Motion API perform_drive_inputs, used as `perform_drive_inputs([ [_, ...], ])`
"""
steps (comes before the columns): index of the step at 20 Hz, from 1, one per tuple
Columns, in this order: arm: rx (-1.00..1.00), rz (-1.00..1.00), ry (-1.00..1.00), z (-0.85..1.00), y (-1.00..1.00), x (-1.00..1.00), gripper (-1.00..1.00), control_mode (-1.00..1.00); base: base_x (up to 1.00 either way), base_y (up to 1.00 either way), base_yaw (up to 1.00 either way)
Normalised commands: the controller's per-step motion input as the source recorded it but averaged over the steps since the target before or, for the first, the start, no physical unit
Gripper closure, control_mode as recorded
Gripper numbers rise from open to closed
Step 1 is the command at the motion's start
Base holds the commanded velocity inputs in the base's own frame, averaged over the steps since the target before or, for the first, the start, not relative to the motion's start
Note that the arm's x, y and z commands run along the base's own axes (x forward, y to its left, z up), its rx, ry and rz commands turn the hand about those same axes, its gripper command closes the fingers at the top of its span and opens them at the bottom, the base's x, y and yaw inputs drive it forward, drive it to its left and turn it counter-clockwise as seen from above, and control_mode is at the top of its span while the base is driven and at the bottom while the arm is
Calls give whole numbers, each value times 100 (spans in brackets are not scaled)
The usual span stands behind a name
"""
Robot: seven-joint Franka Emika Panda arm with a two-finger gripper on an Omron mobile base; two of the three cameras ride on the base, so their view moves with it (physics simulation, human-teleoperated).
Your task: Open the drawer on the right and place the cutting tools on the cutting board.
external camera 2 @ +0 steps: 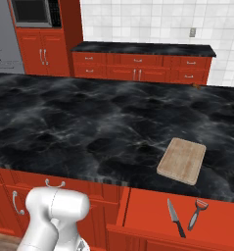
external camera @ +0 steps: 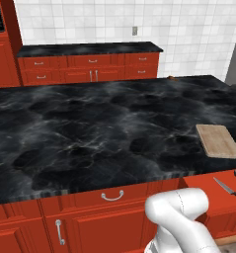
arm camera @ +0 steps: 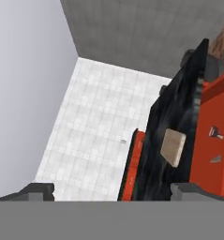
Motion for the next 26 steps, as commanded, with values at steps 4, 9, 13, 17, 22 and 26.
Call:
perform_drive_inputs([
  [4, -10, -3, 1, 45, 35, -84, -100, -100, 0, 0, 0],
  [9, -15, -2, 0, 35, 76, -43, -100, -100, 0, 0, 0],
  [13, -23, -3, 0, 34, 95, -24, -100, -100, 0, 0, 0],
  [17, -17, -2, 8, 14, 92, -1, -100, -100, 0, 0, 0],
  [22, -10, 0, 4, 35, 67, -2, -100, -100, 0, 0, 0],
  [26, -11, 0, 14, 66, 51, 0, -100, -100, 0, 0, 0],
])
